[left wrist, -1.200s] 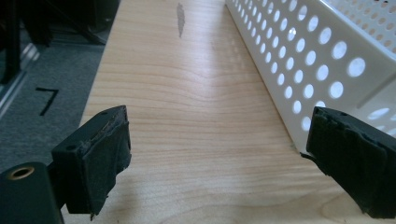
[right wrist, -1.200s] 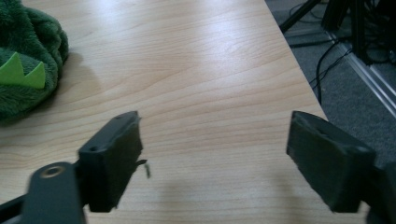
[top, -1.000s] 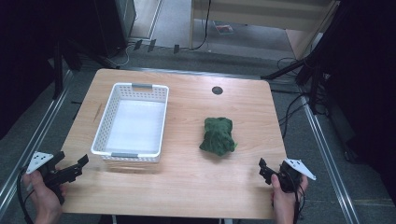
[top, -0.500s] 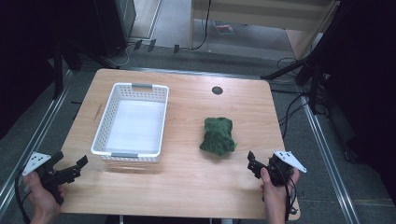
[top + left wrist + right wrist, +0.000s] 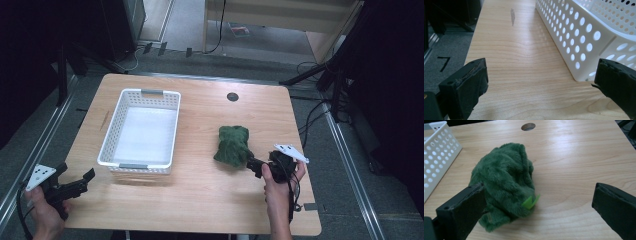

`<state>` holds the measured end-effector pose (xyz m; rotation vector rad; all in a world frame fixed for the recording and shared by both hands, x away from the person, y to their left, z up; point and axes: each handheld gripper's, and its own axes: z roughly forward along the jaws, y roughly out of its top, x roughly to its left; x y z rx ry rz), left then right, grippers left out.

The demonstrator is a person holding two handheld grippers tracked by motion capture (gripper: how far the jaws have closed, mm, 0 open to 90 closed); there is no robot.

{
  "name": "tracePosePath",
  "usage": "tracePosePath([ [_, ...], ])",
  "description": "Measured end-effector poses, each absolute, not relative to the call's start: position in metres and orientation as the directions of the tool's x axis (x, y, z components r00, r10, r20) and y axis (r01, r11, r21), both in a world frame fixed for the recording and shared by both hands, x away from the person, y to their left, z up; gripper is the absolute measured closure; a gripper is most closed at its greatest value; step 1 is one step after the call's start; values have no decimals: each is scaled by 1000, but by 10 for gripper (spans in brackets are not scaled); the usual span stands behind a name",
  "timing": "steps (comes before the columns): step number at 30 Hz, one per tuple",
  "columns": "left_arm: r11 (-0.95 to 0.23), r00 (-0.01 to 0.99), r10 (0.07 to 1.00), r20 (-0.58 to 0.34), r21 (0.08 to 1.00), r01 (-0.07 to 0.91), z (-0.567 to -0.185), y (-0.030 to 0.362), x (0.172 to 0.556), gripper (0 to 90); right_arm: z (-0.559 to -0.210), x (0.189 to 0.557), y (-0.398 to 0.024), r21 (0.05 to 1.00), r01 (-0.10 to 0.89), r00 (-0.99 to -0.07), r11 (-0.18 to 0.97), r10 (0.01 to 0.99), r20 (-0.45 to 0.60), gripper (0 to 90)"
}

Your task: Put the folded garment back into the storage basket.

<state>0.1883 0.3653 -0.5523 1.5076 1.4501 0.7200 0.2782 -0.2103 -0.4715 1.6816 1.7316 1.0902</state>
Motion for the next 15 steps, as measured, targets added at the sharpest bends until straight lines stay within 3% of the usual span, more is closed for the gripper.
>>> tracePosePath([
  [15,77,161,972,-170,882,465,-552,363,191,0,-462,309,-166,785,610,-152,-106,957,248,0],
])
